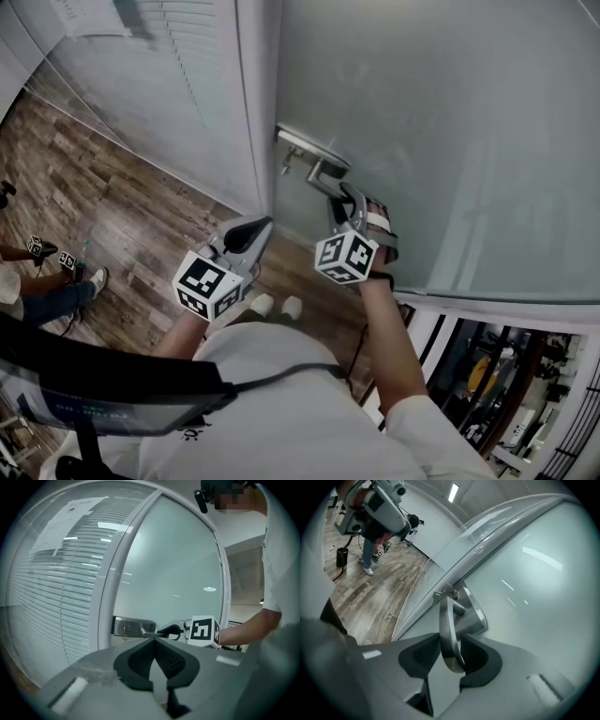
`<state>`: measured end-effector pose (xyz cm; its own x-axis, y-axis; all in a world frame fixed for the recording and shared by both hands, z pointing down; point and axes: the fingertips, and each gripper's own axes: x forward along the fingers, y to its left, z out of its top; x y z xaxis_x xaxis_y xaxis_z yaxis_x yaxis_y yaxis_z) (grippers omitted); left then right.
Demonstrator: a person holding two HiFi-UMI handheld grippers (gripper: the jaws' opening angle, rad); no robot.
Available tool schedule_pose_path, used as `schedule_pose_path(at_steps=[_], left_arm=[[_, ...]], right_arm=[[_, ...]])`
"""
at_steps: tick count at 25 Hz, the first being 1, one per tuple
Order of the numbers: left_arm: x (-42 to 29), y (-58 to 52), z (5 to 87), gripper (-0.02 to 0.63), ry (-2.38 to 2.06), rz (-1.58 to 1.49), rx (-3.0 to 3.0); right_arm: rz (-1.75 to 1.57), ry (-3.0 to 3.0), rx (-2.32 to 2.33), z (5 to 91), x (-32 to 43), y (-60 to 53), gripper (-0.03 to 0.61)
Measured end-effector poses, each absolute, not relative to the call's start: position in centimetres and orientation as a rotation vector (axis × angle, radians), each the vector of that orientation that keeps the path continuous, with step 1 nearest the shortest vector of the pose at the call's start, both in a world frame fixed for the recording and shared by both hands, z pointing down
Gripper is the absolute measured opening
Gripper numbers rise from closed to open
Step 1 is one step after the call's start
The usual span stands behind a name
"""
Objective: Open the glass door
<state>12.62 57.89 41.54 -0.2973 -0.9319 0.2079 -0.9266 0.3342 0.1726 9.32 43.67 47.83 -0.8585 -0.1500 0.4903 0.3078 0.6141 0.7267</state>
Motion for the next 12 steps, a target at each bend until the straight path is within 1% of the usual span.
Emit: schedule_pose_path(at_steps=[10, 12], left_arm=[[13.38, 57.83, 41.56, 0.003, -2.326, -0.009, 1.678], [13.42, 58.02, 41.53, 0.003, -2.333, -0.011, 1.671]], right_arm=[[-0.957, -2.496, -0.087, 48.30, 9.15, 43.80, 0.149], [-0.871, -2.531, -0.091, 48.80, 9.08, 43.81, 0.148]])
